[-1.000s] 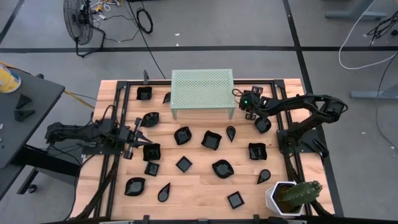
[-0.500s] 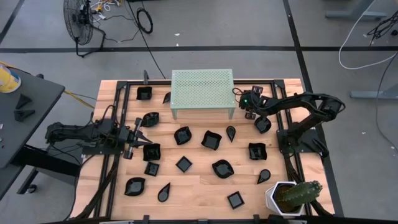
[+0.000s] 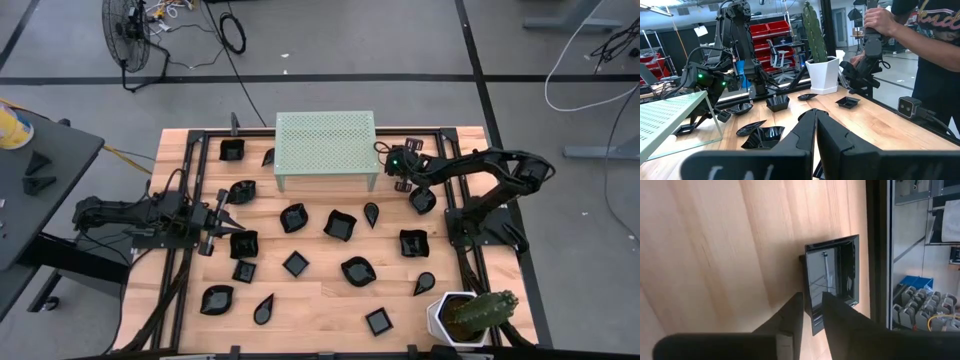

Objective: Pick & Place Mini shaped plates
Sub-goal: Put the square plate on the shelf

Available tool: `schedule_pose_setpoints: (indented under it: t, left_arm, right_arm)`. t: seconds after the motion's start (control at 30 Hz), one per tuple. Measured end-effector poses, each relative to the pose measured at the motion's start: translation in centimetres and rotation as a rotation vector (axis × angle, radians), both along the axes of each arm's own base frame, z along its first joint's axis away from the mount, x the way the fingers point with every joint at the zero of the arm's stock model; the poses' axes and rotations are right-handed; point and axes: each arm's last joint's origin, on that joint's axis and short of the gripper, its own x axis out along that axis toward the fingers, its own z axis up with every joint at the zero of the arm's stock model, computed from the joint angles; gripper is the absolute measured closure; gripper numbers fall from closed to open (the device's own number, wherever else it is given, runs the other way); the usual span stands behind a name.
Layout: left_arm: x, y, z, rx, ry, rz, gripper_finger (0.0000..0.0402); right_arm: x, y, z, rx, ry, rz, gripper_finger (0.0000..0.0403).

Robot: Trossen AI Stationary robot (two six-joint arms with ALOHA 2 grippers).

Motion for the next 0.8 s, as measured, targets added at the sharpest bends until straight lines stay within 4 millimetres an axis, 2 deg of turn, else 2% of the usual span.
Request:
schedule_pose_setpoints:
  t: [0.8]
  left_arm:
    - [0.00, 0.00, 0.00, 0.000, 0.000, 0.000, 0.0378]
  right_arm:
    - [0.00, 0.01, -0.01, 0.002, 0.009, 0.013, 0.0399]
